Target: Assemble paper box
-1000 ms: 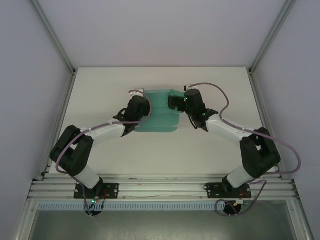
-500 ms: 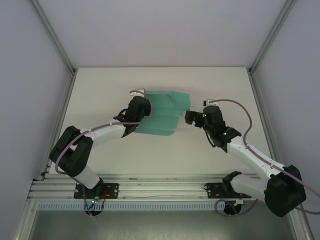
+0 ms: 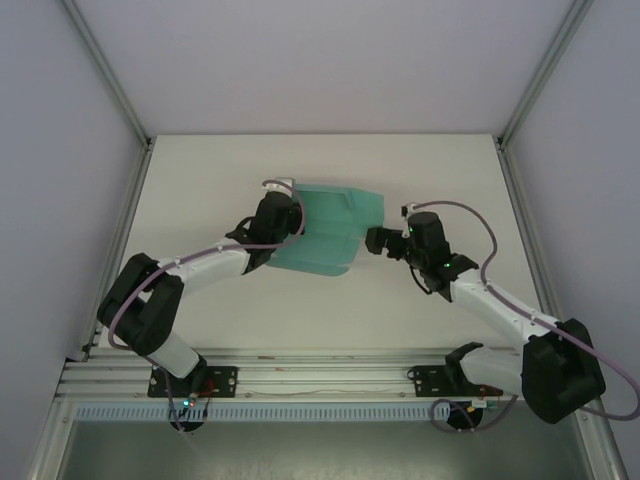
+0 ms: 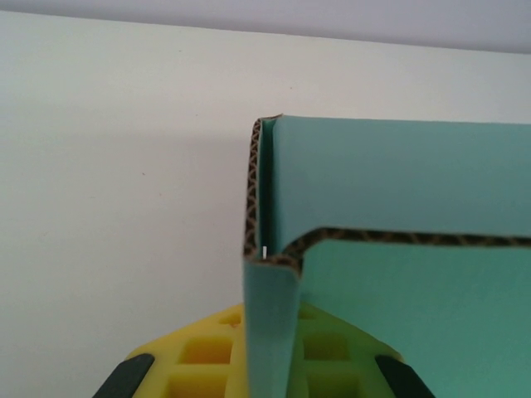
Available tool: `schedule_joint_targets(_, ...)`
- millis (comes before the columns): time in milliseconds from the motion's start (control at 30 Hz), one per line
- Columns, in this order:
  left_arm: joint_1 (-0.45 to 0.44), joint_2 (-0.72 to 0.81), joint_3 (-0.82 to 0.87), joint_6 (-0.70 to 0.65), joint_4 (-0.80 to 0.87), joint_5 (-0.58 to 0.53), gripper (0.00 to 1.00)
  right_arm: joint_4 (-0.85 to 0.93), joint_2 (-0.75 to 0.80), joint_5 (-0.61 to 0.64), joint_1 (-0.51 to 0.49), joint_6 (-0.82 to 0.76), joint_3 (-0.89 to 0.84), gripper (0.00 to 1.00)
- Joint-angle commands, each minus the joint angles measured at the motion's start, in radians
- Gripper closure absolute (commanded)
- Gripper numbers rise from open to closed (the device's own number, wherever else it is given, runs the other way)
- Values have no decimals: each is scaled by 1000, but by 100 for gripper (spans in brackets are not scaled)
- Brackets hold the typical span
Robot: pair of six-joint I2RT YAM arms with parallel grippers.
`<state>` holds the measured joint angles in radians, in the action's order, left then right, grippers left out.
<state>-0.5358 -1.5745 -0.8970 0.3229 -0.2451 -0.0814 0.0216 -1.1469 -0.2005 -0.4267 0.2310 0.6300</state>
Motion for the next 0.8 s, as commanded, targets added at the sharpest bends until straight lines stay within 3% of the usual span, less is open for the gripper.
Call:
schedule_joint_targets(0, 0, 20, -32, -32, 15, 46, 100, -33, 22, -50, 23, -23, 29, 0)
schedule_joint_targets(167, 2, -2, -45, -41, 31, 40, 100, 60, 18, -146, 40, -72, 66, 0)
schedule_joint_targets(433, 5, 28, -13, -68, -33, 166, 100, 62, -40, -182, 134, -73, 110, 1)
schedule_joint_targets(633, 10, 39, 3, -71, -76, 251, 100, 62, -167, -381, 174, -150, 169, 6)
schedule_joint_targets(767, 10, 42, 10, -58, -110, 265, 100, -16, -249, -594, 173, -206, 171, 17)
